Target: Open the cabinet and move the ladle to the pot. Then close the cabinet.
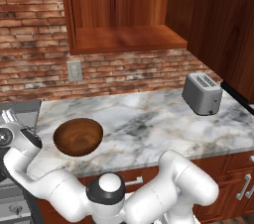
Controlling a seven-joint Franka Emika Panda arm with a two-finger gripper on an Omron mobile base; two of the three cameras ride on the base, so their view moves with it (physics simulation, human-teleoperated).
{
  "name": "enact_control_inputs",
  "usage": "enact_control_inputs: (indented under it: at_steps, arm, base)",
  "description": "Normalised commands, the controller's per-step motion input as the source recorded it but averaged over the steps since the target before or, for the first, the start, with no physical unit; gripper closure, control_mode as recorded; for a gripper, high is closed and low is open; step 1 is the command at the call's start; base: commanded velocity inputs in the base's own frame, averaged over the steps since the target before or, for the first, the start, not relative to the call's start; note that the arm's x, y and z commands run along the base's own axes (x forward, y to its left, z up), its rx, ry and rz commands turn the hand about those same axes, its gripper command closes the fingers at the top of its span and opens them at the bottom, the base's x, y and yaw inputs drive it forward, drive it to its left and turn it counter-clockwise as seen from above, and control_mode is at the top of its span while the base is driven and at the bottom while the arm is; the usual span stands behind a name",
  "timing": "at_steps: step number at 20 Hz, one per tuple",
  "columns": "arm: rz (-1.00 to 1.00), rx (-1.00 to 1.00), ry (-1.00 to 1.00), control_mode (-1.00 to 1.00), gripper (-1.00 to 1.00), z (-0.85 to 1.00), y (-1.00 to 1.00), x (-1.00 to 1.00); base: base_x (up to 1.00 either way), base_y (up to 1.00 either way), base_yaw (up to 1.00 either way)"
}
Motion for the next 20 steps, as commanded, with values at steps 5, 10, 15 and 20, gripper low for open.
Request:
enact_control_inputs:
  at_steps: [5, 10, 15, 20]
  arm:
    - [-0.01, 0.0, 0.02, -1.0, -1.0, -0.05, 0.1, 0.0]
    - [0.0, 0.0, 0.0, -1.0, -1.0, 0.02, 0.0, 0.0]
    - [0.0, 0.0, 0.0, -1.0, -1.0, 0.1, 0.0, -0.03]
    - [0.0, 0.02, 0.01, -1.0, -1.0, 0.34, 0.0, -0.19]
  base:
    - [0.0, 0.0, 0.0]
    - [0.0, 0.0, 0.0]
    - [0.0, 0.0, 0.0]
    - [0.0, 0.0, 0.0]
